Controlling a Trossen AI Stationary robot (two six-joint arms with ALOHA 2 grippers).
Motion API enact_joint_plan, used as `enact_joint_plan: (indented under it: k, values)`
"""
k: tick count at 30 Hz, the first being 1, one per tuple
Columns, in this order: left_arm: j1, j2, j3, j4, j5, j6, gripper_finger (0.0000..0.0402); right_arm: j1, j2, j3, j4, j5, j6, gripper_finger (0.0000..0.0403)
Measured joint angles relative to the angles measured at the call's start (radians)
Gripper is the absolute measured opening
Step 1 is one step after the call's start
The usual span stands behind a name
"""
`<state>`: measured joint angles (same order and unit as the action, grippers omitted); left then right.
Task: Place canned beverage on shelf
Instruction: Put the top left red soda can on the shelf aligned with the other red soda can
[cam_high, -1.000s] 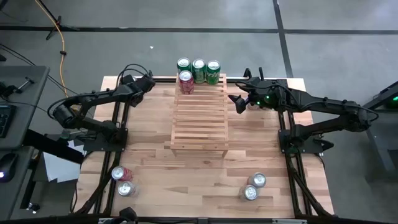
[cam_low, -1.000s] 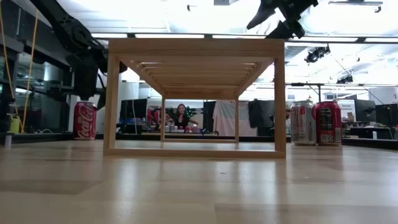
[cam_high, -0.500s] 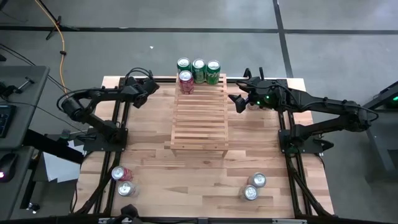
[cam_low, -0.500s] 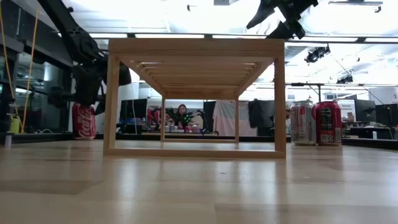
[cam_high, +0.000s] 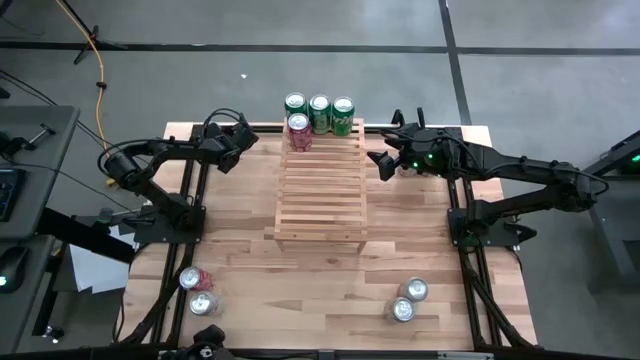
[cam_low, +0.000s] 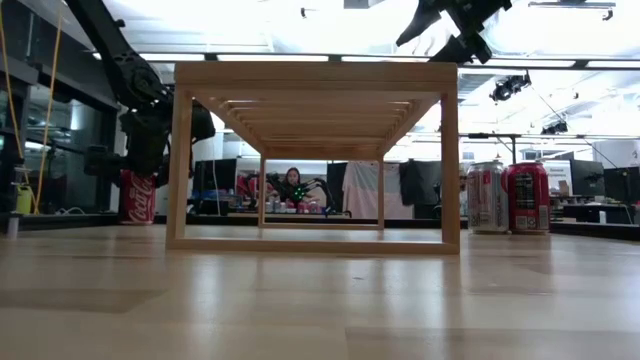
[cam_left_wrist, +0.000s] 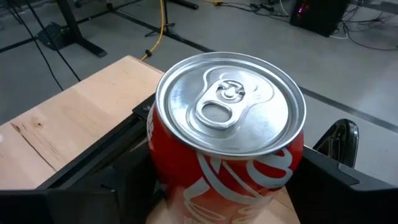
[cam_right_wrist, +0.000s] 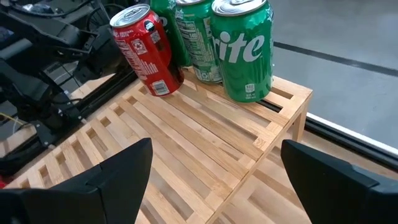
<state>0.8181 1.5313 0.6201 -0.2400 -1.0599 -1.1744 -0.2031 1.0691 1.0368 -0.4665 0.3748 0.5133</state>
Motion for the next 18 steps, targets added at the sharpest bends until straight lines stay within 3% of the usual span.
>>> enact_joint_plan:
  k: [10,14,18]
  values:
    - [-0.013,-0.077,0.0,-0.001,0.091,0.122,0.0278,0.0,0.0,0.0,-0.001,0.0,0.004,0.0342]
    - [-0.051,-0.168,0.0,-0.001,0.151,0.248,0.0278,0.0,0.0,0.0,0.0,0.0,0.004,0.0342]
    - [-0.098,-0.302,0.0,-0.004,0.282,0.418,0.0278,0.0,0.0,0.0,-0.001,-0.008,0.004,0.0342]
